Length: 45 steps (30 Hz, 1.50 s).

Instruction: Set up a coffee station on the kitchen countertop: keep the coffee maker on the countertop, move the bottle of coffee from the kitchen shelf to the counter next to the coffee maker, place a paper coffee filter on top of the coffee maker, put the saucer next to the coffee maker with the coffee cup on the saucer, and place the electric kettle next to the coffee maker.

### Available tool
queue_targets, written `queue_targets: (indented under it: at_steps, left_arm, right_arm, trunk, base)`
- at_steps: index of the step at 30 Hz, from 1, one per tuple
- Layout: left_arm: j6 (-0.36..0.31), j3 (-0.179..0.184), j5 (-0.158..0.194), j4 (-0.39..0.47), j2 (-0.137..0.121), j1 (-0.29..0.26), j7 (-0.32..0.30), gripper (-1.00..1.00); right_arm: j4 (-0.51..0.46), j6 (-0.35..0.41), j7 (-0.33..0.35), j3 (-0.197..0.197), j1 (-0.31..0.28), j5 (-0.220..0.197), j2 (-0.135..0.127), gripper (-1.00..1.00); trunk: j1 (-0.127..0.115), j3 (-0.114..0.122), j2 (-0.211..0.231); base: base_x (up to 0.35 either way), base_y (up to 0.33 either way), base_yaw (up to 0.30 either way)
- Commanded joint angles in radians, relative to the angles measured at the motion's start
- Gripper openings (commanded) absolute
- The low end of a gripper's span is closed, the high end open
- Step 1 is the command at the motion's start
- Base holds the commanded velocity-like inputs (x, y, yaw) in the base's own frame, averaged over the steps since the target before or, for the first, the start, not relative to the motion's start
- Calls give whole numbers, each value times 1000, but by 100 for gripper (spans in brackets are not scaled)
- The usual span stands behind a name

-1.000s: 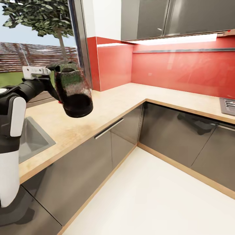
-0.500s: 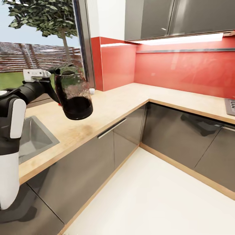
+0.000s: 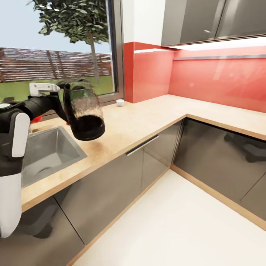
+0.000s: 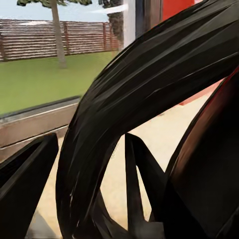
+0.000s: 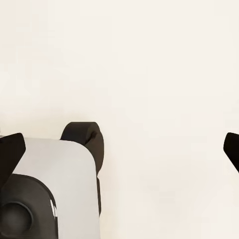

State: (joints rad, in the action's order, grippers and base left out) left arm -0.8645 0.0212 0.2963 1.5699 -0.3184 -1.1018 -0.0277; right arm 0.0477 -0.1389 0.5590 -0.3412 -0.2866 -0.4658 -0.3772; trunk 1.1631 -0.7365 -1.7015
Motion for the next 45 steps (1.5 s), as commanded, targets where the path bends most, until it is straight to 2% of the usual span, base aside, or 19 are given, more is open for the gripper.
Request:
queue_targets:
  at_steps: [1, 8, 20, 45]
  left_arm:
    - [-10, 0, -4, 1, -1, -1, -3, -100]
    - [-33, 0, -4, 1, -1, 0, -3, -100]
    - [-34, 0, -5, 1, -1, 0, -3, -100]
    - [-34, -1, -6, -1, -1, 0, -3, -100]
  right_arm:
    - [4, -7, 6, -9, -2, -8, 1, 100]
    - [4, -7, 6, -9, -2, -8, 1, 100]
    - [4, -7, 6, -9, -2, -8, 1, 100]
    - [4, -7, 4, -9, -2, -8, 1, 100]
  trunk:
    - [0, -1, -1]
    - [0, -1, -1]
    - [0, -1, -1]
    - [0, -1, -1]
  base:
    - [0, 0, 268]
    - [5, 0, 268]
    - [55, 0, 158]
    - [1, 0, 268]
